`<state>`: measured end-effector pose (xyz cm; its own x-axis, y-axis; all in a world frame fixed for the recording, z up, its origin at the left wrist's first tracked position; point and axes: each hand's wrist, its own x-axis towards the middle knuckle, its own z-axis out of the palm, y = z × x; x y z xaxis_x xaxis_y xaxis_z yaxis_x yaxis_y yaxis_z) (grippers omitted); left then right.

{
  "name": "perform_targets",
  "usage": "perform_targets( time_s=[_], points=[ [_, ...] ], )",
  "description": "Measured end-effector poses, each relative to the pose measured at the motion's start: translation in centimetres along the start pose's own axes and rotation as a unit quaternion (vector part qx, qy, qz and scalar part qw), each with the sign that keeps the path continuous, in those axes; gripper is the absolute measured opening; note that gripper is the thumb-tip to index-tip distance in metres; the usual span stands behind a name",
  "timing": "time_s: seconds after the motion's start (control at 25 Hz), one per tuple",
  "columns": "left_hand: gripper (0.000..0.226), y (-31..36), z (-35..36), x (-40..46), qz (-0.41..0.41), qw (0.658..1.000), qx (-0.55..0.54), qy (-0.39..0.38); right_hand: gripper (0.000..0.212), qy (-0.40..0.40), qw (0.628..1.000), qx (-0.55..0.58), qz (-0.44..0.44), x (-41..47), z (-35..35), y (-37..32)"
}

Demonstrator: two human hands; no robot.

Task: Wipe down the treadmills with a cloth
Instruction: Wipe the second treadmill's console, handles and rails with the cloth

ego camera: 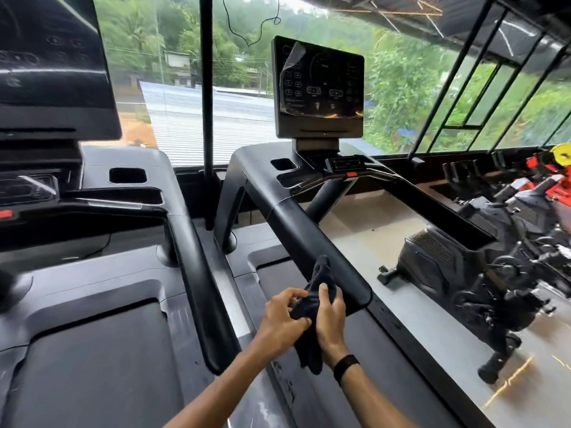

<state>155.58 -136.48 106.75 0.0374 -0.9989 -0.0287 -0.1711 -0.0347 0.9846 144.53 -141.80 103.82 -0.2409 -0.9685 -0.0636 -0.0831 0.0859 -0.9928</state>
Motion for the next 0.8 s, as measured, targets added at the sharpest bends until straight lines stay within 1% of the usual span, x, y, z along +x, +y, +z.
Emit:
perform_targets(
  time_s=[0.2,0.28,0.4,0.44,0.52,0.56,0.6,0.64,0.68,0.76,0.8],
  points=[
    [0.042,1.9,4.3,2.7,0.039,0.999,-0.004,-0.024,0.031,0.028,0.997,0.068,-0.005,4.2,-3.8,-0.5],
    [0.032,2.6,7.1,4.3,0.035,0.999,0.001,-0.010,0.034,0.037,0.994,0.104,-0.005,7.0,-6.4,-0.2],
    [0.015,3.1,12.7,7.9,0.007,0.999,-0.025,0.026,0.042,0.031,0.987,0.155,0.017,13.2,-11.1,1.3],
    [0.012,3.0,14.8,9.4,0.001,0.999,-0.015,0.045,0.052,0.026,0.985,0.171,0.030,15.5,-12.8,1.8],
    [0.010,2.1,18.0,12.1,-0.011,0.996,0.028,0.087,0.087,0.013,0.978,0.197,0.070,19.5,-15.6,3.4],
    [0.011,1.3,19.7,13.4,-0.019,0.991,0.066,0.117,0.100,-0.001,0.974,0.207,0.087,21.5,-17.1,4.4],
    [0.016,0.4,21.5,14.7,-0.026,0.983,0.104,0.146,0.104,-0.020,0.970,0.220,0.104,23.3,-19.0,5.1],
    [0.024,-0.5,22.7,15.8,-0.032,0.974,0.145,0.172,0.100,-0.038,0.965,0.230,0.122,24.7,-20.6,5.2],
    [0.034,-1.3,23.6,16.8,-0.041,0.963,0.181,0.197,0.091,-0.059,0.959,0.244,0.131,25.8,-22.1,5.0],
    [0.053,-2.5,24.1,18.4,-0.115,0.942,0.199,0.245,0.066,-0.108,0.946,0.270,0.143,27.5,-23.8,5.6],
    [0.065,-2.9,24.1,19.1,-0.162,0.932,0.191,0.264,0.061,-0.124,0.940,0.276,0.159,27.9,-24.2,6.2]
  ],
)
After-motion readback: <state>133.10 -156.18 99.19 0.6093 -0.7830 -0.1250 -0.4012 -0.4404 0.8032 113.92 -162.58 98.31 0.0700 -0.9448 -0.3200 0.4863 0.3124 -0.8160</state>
